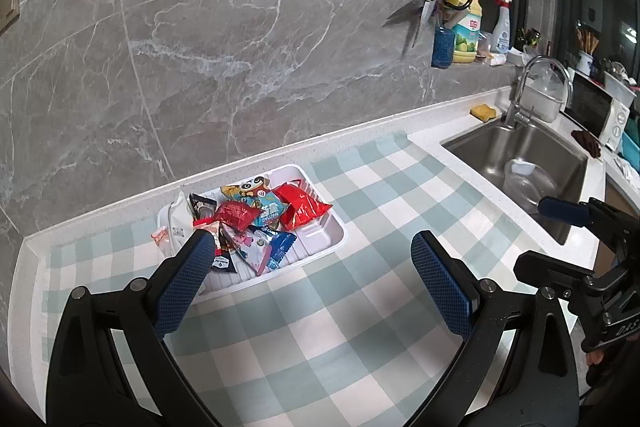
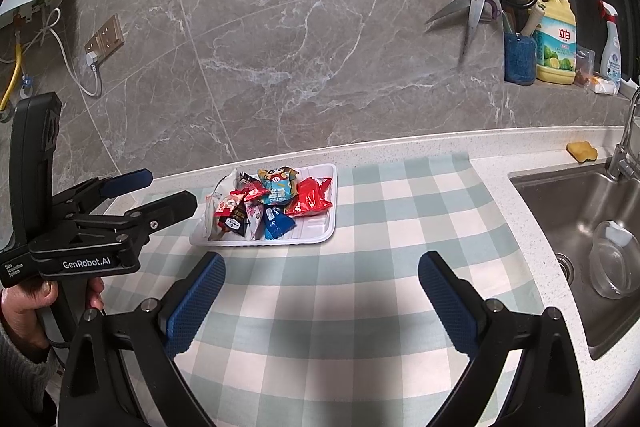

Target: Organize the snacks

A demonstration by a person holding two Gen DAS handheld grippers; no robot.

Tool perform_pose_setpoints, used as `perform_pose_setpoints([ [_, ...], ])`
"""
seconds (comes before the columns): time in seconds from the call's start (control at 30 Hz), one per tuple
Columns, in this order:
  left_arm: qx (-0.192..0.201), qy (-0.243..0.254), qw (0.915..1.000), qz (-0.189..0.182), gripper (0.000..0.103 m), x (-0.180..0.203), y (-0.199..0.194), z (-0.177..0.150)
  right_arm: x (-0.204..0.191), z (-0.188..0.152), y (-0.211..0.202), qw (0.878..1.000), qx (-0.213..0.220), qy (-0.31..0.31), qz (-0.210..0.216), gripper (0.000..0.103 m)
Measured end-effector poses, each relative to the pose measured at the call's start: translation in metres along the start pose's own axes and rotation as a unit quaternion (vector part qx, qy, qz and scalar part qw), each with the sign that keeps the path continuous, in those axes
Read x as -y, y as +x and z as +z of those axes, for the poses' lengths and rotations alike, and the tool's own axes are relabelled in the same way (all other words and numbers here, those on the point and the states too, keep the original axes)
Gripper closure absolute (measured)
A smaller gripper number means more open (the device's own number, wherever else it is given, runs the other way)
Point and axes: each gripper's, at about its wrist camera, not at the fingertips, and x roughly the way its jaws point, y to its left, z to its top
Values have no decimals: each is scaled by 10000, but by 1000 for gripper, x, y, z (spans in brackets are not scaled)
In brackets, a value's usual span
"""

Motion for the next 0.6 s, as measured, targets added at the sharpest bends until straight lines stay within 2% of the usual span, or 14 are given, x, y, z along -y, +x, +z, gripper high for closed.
perform_pose_setpoints([
  [0.23, 36, 228, 9996, 163, 3, 9, -1, 1, 0, 0, 1, 10000, -3, 2, 8, 4],
  [0.37, 286, 329, 9980, 449, 3, 13, -7, -1, 0, 0, 0, 10000, 4, 9, 5, 4],
  [0.47, 373, 326, 9971, 569, 3, 13, -10, -2, 0, 0, 1, 10000, -3, 9, 11, 4],
  [0.6, 384, 170, 9977, 537, 3, 9, -10, -1, 0, 0, 1, 10000, -7, 23, 18, 4],
])
